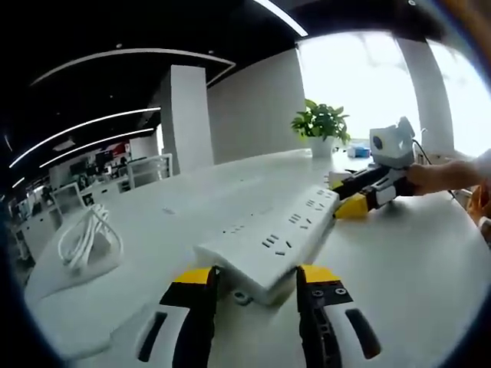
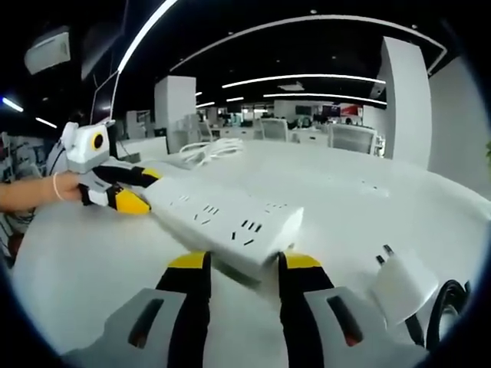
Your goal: Straighten the power strip on the desk, plug the charger into it
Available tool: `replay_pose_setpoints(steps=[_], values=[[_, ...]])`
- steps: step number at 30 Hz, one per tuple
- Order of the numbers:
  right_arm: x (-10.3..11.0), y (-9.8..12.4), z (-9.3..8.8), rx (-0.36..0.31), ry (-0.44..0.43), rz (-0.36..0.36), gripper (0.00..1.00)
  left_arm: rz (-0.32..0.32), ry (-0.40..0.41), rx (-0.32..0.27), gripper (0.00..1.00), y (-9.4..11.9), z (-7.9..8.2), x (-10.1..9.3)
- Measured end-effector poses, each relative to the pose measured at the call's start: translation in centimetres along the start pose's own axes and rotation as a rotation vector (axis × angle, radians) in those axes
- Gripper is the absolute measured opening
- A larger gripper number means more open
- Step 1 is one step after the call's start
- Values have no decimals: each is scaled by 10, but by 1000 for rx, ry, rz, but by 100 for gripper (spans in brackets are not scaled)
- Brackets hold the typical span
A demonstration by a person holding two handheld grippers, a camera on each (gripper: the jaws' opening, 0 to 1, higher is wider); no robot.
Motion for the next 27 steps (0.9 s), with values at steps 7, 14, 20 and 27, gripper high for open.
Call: replay_pose_setpoints(steps=[7,14,20,27], values=[[1,0,-1,2,29,16,38,26,12,6,51,2,0,1],[1,0,1,-2,50,6,47,19,17,0,58,7,-1,-2],[3,0,2,-3,54,11,50,10,15,1,60,7,-1,-4],[5,0,5,-12,72,17,67,6,18,-14,76,9,4,-6]])
Point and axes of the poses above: the point that each gripper's makers call its tool centre point, and the gripper's own axes: y roughly backward along the fingers, x roughly to its left, z roughly out of its top, the point moved 6 cm from there along y, roughly backward along the fingers, and after that the axes turned 9 degrees about z, right-handed, at the moved point
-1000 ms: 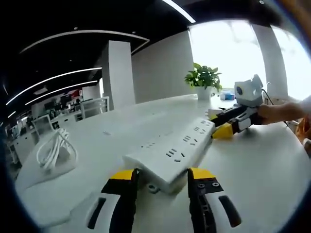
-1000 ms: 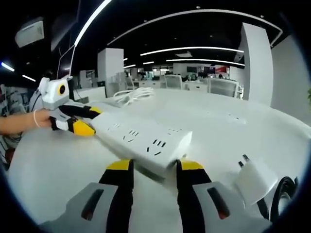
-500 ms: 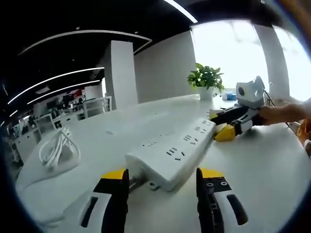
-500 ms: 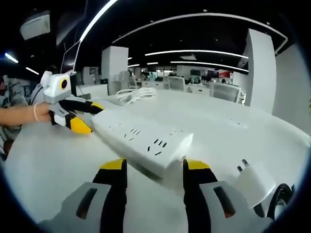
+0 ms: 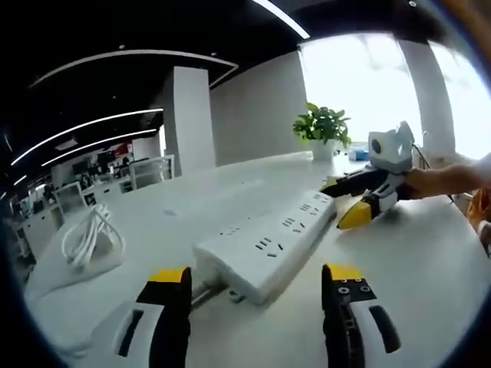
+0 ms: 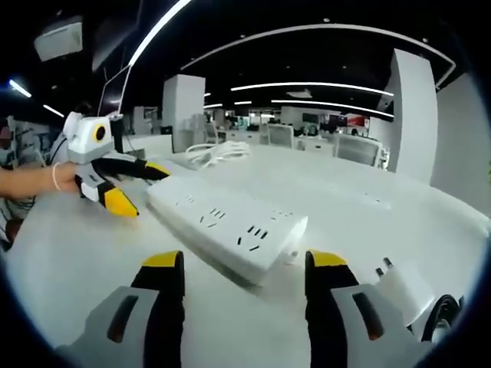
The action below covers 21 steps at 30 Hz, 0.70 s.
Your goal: Straighten the power strip on the desk, plug the charger into it
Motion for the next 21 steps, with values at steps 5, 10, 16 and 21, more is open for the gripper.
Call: replay_pose_setpoints(steps=[5,10,16,21], values=[[5,0,0,5,26,19,79,14,-41,-5,91,2,1,-5],[13,3,8,-27,52,59,92,15,-47,-29,99,8,6,-11],[17,14,21,-68,83,81,100,28,-39,-78,99,21,18,-14],[12,29,30,-105,80,68,100,37,-27,-118,99,33,26,-16]])
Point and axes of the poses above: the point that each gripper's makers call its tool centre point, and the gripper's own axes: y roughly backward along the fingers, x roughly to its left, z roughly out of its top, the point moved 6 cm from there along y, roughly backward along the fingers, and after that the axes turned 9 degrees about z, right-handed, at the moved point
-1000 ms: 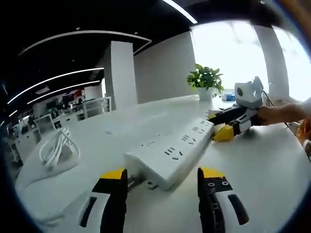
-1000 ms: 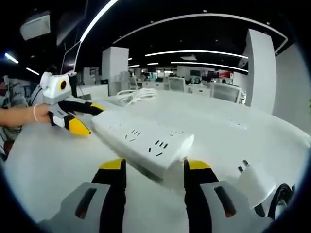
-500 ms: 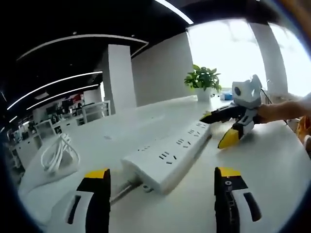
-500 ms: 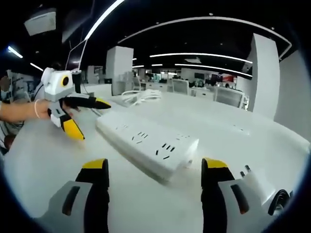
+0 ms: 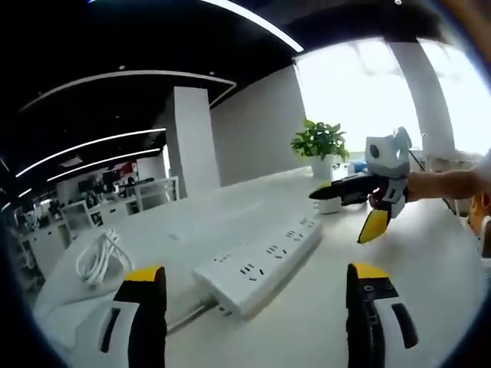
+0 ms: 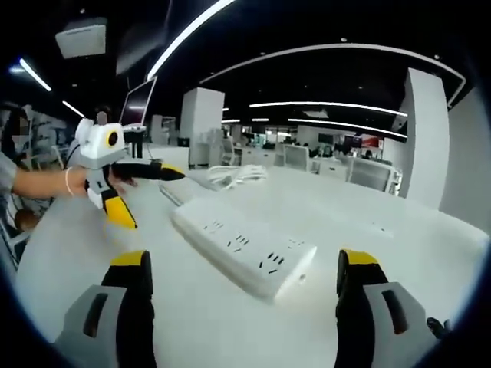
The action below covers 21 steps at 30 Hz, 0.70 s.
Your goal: Straighten the power strip on the desk, plug the charger into it
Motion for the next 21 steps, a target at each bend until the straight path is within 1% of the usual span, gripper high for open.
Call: replay_pose_setpoints(steps=[5,7,8,11,15,19,21], values=[[-5,18,6,-19,22,7,98,6,14,-26,99,9,6,1],[-7,26,8,-33,25,25,97,11,20,-31,99,12,6,2],[-7,30,9,-50,17,40,97,12,23,-33,99,13,5,3],[-12,43,11,-70,18,34,98,17,33,-32,99,15,4,4],[-17,57,8,-34,53,20,100,21,48,-29,99,20,3,4],[-20,69,3,-14,46,20,99,41,48,-19,99,27,0,4],[-21,75,-1,3,42,26,97,41,58,-21,99,30,-2,4]])
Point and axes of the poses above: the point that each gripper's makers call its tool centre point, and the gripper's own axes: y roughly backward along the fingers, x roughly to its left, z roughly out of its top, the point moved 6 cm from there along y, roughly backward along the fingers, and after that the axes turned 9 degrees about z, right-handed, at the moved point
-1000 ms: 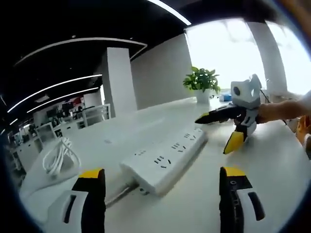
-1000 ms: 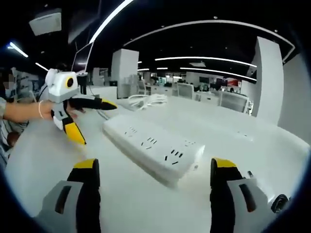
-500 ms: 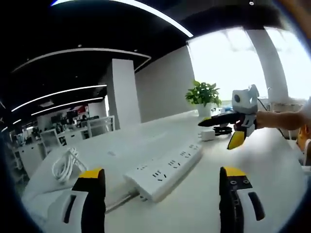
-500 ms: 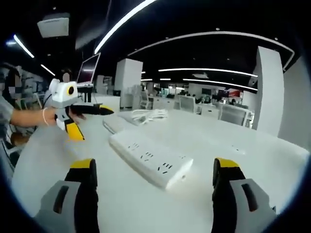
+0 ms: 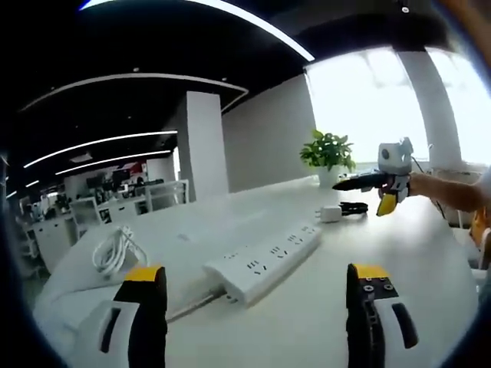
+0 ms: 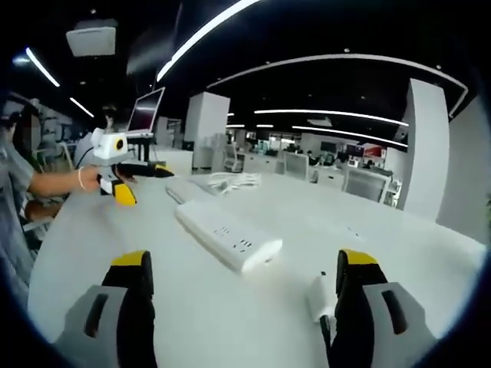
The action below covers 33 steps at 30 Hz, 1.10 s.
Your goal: Straighten the power strip on the desk, plug the charger into it
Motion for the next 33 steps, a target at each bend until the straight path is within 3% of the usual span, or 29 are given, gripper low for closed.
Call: replay_pose_setpoints(steps=[9,23,33], values=[[-15,23,-13,23,-33,-52,91,9,22,-4,99,15,-6,1],[-48,56,-37,168,-55,-108,86,-7,64,-12,99,29,-12,-4],[-59,71,-53,247,-81,-103,79,-12,66,-5,99,30,-16,-5]])
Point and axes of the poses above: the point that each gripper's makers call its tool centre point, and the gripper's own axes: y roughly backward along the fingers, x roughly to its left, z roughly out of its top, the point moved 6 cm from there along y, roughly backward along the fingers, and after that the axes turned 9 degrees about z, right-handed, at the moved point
